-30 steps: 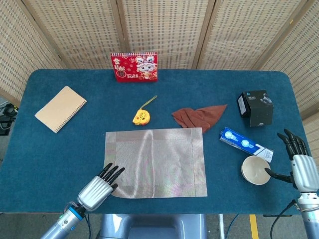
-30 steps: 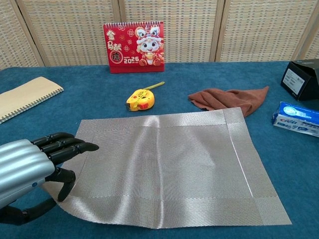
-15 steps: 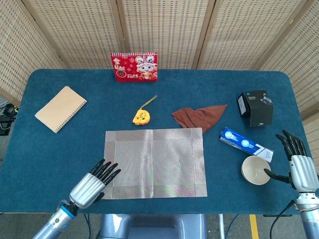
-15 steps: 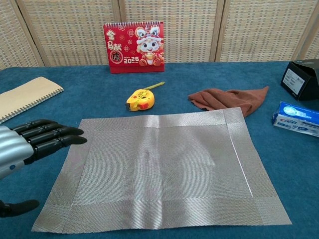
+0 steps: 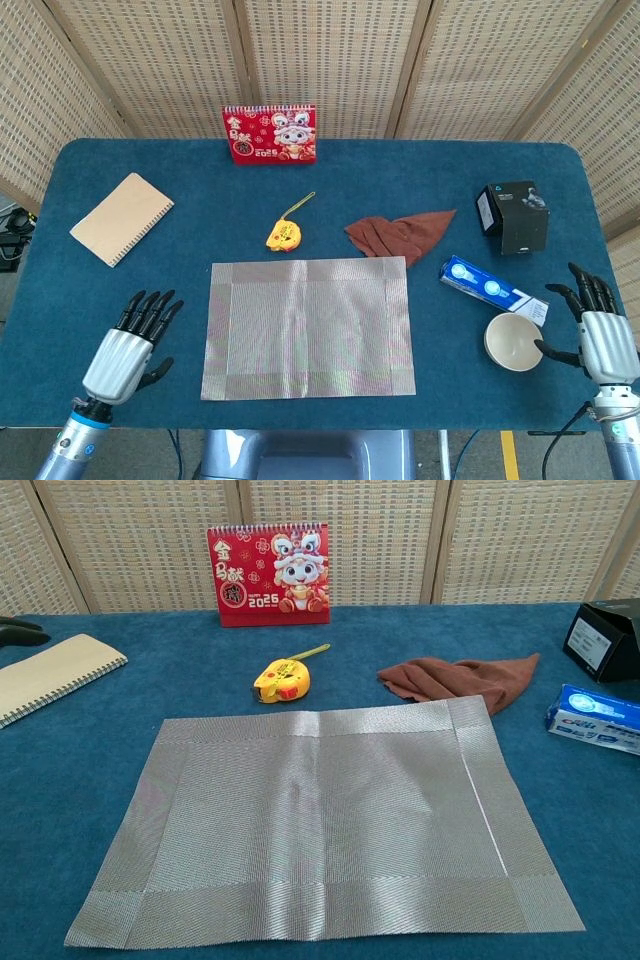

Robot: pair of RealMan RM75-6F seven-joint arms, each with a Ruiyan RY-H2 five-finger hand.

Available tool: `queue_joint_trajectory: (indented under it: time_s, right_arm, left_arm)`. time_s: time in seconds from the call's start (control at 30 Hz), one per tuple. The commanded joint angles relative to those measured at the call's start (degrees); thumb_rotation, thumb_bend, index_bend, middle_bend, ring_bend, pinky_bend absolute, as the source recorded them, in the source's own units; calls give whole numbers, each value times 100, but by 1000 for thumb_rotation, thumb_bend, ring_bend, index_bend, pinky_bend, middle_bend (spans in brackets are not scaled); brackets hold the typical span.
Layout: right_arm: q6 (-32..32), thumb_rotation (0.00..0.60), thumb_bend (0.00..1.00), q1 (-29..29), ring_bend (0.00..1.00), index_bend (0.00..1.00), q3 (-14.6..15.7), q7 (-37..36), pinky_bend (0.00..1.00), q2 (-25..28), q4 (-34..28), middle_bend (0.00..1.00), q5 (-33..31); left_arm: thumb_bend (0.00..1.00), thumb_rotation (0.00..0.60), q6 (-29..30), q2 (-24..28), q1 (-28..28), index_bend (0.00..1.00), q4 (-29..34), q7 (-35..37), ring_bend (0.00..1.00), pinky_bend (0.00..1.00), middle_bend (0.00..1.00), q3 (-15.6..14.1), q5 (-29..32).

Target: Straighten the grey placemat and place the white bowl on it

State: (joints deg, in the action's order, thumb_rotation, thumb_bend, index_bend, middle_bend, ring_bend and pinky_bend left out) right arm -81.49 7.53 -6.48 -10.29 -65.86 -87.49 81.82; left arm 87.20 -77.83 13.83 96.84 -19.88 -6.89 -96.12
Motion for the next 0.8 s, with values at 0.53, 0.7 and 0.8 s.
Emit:
queue_joint_trajectory:
  time_s: [0.53, 0.7, 0.8]
  right_arm:
    - [516, 600, 152, -155, 0, 274, 348, 2097, 0, -226, -642, 0, -977]
    - [611, 600, 152, -147, 0, 234, 540, 2333, 0, -420, -589, 0, -808]
    - [630, 600, 152, -147, 0, 230, 626, 2360, 0, -551, -482, 0, -664]
  left_arm:
    - [247, 600, 93, 413, -170, 51, -34, 692, 0, 0, 0, 307, 148]
    - [247, 600, 66, 461, -204, 51, -4, 735, 0, 0, 0, 325, 97]
    - [247, 600, 55, 475, -219, 53, 14, 756, 0, 0, 0, 348, 89]
